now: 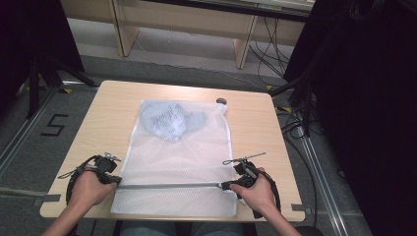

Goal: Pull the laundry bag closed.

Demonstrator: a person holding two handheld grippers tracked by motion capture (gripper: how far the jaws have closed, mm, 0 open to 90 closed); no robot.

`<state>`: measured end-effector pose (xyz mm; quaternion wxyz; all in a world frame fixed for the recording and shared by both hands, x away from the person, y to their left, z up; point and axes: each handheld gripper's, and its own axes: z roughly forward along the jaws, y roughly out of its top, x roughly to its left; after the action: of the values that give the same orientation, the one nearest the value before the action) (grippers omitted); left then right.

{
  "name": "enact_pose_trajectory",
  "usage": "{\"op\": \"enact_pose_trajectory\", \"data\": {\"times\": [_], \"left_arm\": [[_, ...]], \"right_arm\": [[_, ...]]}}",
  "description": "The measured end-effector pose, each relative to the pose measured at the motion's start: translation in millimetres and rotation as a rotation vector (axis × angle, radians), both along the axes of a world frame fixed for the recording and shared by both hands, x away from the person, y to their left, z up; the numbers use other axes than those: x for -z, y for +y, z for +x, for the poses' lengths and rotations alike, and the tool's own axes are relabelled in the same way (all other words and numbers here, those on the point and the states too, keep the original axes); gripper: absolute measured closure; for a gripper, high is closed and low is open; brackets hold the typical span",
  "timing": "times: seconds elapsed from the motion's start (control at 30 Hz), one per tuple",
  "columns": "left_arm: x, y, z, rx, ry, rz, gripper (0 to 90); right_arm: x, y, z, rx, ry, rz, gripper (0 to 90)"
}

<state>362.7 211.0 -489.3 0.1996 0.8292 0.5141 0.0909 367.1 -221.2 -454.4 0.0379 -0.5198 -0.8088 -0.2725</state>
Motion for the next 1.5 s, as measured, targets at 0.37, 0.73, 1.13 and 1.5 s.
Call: {"op": "enact_pose_trajectory", "data": {"times": [0.37,0.73,1.13,1.5], "left_arm": [[0.0,-0.1,0.0,-0.001,0.000,0.000,89.9],[0.1,0.0,0.1,-0.001,0.000,-0.001,89.9],[0.1,0.0,0.0,0.001,-0.001,0.000,89.9],[0.1,0.2,0.0,0.002,0.000,-0.001,89.9]], "right_arm": [[-0.7,-2.9,-0.2,0.003,0.000,-0.003,86.4],[0.5,-6.3,-0.1,0.009,0.003,-0.001,86.4],[-0.1,-7.2,-1.7,0.034,0.029,0.012,86.4],[1.7,-13.3,0.1,0.023,0.008,-0.002,86.4]]}}
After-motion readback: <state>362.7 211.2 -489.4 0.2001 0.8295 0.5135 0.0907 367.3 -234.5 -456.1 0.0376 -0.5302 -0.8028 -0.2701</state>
